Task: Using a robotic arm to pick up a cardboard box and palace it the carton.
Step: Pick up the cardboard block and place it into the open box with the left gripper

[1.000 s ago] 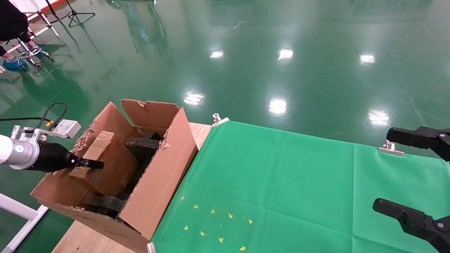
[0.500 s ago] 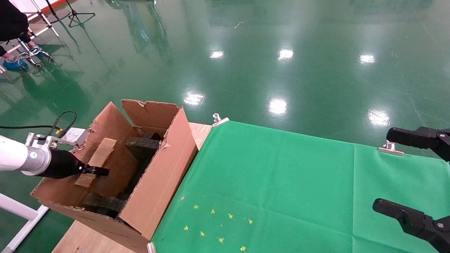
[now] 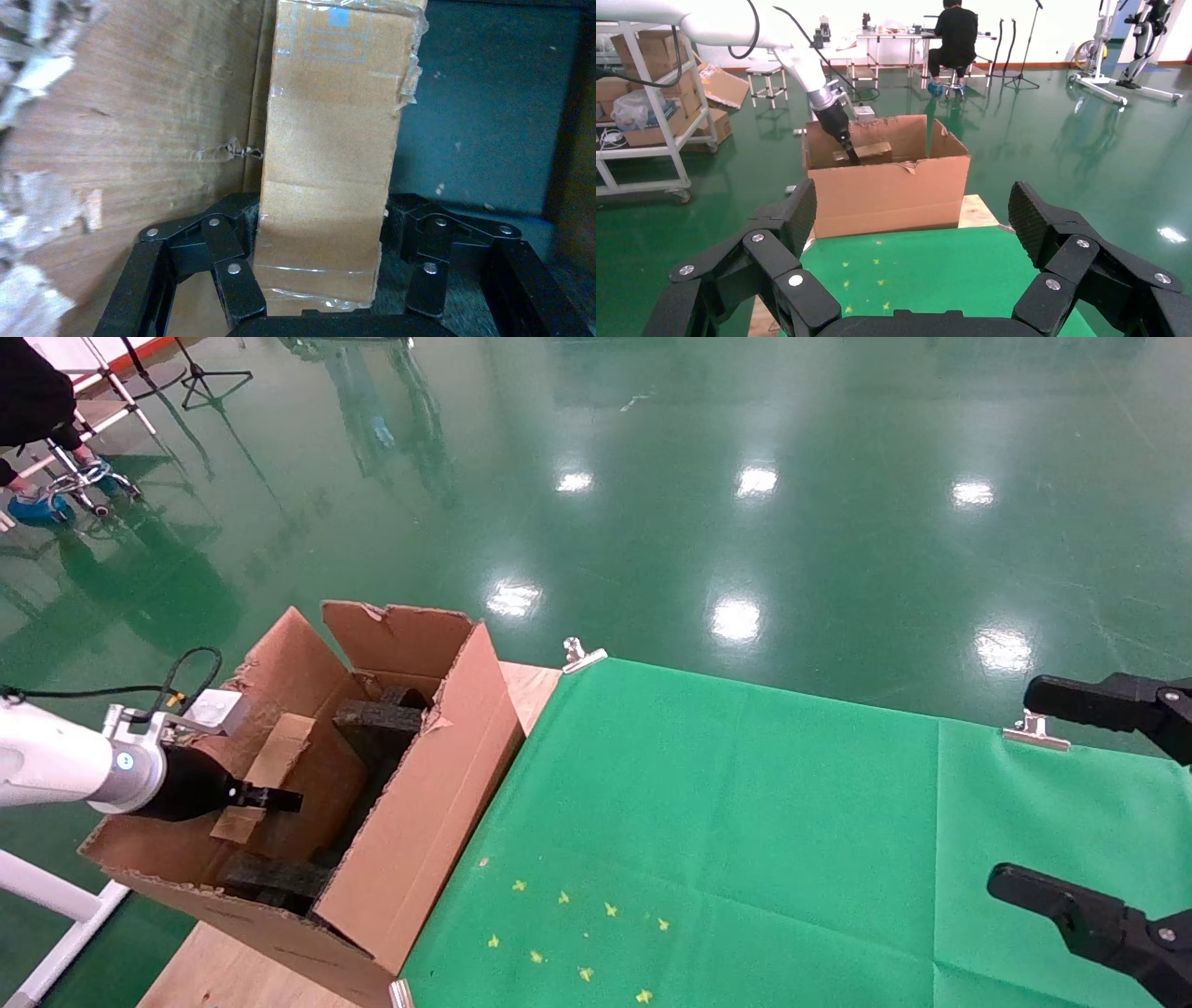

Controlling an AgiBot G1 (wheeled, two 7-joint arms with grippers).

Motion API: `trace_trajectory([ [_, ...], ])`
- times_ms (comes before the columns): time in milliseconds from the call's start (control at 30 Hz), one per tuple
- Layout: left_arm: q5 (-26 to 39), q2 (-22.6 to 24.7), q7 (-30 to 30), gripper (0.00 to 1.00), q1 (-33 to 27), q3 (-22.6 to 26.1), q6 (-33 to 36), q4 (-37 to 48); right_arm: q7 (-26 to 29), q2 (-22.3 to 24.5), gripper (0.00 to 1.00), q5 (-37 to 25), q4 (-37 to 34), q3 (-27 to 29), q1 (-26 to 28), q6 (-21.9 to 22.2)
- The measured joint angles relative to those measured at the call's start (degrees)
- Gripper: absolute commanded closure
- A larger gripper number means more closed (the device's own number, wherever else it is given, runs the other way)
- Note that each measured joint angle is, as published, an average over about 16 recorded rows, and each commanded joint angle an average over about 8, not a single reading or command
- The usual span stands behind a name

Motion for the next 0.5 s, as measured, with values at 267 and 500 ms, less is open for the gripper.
trace_trajectory([
  [267,-0.01,0.56,-1.20,0.00,0.85,0.02,-2.47,0.15,0.00,0.00,0.00,0.00,-0.01,0.00,-0.01,0.01],
  [500,0.04,0.60,-1.10,0.00,0.83,0.06,-2.59,0.05,0.00,0.01,0.00,0.00,-0.01,0.00,-0.01,0.01],
])
